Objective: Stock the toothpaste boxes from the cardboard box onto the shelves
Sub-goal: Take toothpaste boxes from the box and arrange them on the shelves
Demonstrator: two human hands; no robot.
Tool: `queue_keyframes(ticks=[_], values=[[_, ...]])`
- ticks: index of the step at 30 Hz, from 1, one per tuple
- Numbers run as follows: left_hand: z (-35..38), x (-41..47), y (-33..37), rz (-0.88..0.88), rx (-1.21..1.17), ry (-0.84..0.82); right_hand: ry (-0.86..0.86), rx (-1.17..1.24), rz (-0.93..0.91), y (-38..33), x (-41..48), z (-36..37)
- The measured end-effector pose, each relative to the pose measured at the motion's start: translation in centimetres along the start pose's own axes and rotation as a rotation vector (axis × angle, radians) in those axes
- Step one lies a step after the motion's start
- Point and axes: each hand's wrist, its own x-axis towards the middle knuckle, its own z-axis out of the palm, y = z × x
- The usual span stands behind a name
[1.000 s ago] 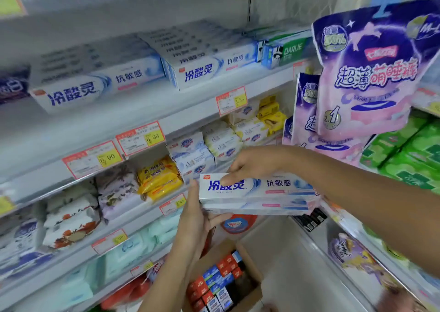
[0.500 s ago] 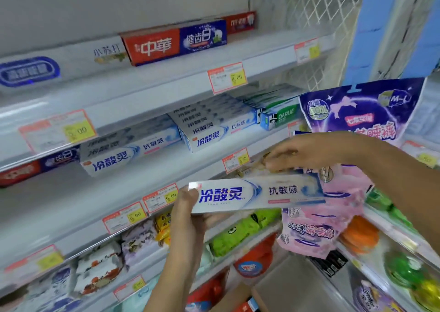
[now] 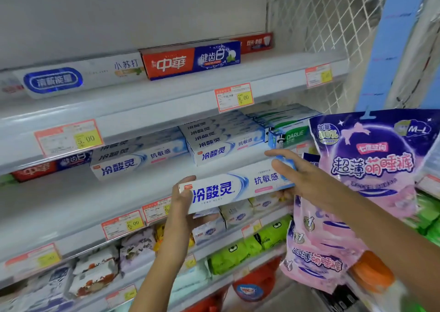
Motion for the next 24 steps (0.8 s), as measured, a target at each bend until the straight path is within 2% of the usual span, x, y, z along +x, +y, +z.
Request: queue_keyframes(ticks=[3,6,10,14,19,24], values=[[-0.5,0.1,1.1,-0.041,0.346,-0.146,0.048,-0.168,-0.097,-0.9,0.4,-1.2],[0.1,-0.3,2.3,0.005,0.589,-0.181,-0.058,-0.326,-0.136,-1.9,1.2,-3.1],[0.5,1.8,3.6,0.211,0.704,-0.088,-0.088,-0.524,-0.159,-3.1,3.2,-4.3],[0.0,4.5,3.5,0.227,0.778,-0.049,-0.003,-0.749,-0.272,-4.4,6.4,-4.6],[-0.1,6.8,3.2,0.252,0.936,-0.025,-0.017,-1.078,-0.318,-4.0,10.1,-4.7],[0.0,7.8,2.8,0.302,1.118,0.016,-0.007,-1.185,-0.396,-4.0,11.6,-4.3]])
